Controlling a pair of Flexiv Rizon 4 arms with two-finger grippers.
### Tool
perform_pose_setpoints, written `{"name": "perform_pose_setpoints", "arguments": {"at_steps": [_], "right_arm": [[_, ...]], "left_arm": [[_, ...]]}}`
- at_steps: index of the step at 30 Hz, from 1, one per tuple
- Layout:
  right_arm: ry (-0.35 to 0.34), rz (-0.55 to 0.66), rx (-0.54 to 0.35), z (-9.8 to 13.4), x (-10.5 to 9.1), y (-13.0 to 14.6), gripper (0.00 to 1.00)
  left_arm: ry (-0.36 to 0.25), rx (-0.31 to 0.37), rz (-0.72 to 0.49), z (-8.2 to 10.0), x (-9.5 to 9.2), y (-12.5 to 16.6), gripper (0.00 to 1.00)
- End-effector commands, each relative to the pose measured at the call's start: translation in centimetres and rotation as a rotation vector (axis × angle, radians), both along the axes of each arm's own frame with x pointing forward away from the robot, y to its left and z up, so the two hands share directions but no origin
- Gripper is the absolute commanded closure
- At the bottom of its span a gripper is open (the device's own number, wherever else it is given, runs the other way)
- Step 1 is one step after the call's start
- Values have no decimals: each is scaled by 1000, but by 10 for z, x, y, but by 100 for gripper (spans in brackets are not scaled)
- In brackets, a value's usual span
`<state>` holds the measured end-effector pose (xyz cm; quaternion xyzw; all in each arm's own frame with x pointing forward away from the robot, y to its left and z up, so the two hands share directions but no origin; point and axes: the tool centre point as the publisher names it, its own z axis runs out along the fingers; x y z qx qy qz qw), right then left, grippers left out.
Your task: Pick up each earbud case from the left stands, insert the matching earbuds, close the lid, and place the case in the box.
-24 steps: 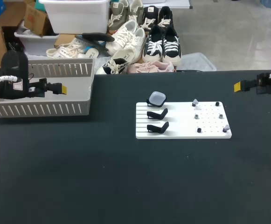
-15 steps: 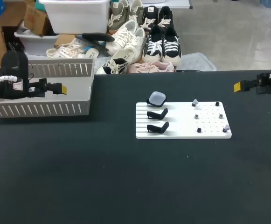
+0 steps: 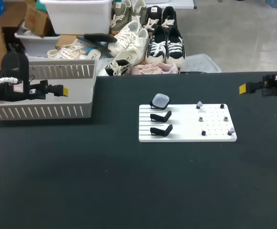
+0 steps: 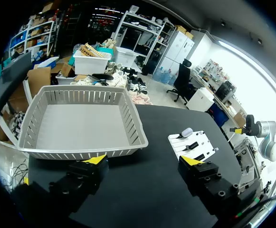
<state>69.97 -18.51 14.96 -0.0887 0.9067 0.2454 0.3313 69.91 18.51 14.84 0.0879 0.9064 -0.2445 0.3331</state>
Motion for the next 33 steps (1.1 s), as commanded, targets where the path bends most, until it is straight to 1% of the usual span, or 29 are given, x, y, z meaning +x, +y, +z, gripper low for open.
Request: {"name": "perform_pose_setpoints", "arguments": {"at_steps": [1,4,6,9,13,15,20,22,27,33], "right_arm": [[1,3,2,0,1,-1,0],[1,3,2,0,1,-1,0],[1,3,2,0,1,-1,0],[1,3,2,0,1,-1,0],[1,3,2,0,1,-1,0],[1,3,2,0,1,-1,0],[1,3,2,0,1,-1,0],[1,3,2,0,1,-1,0],[1,3,2,0,1,-1,0],[1,3,2,0,1,-1,0]], "left_arm": [[4,3,0,1,0,0,0],[4,3,0,1,0,0,0],[-9,-1,-49,2,1,-3,0],[-32,23,-104,2,3,-8,0],[-69,33,-187,6,9,-17,0],[-98,36,-236,9,13,-23,0],[-177,80,-359,13,25,-40,0],[-205,82,-408,13,31,-47,0],[-260,84,-552,12,44,-67,0],[-316,95,-699,6,59,-94,0]]}}
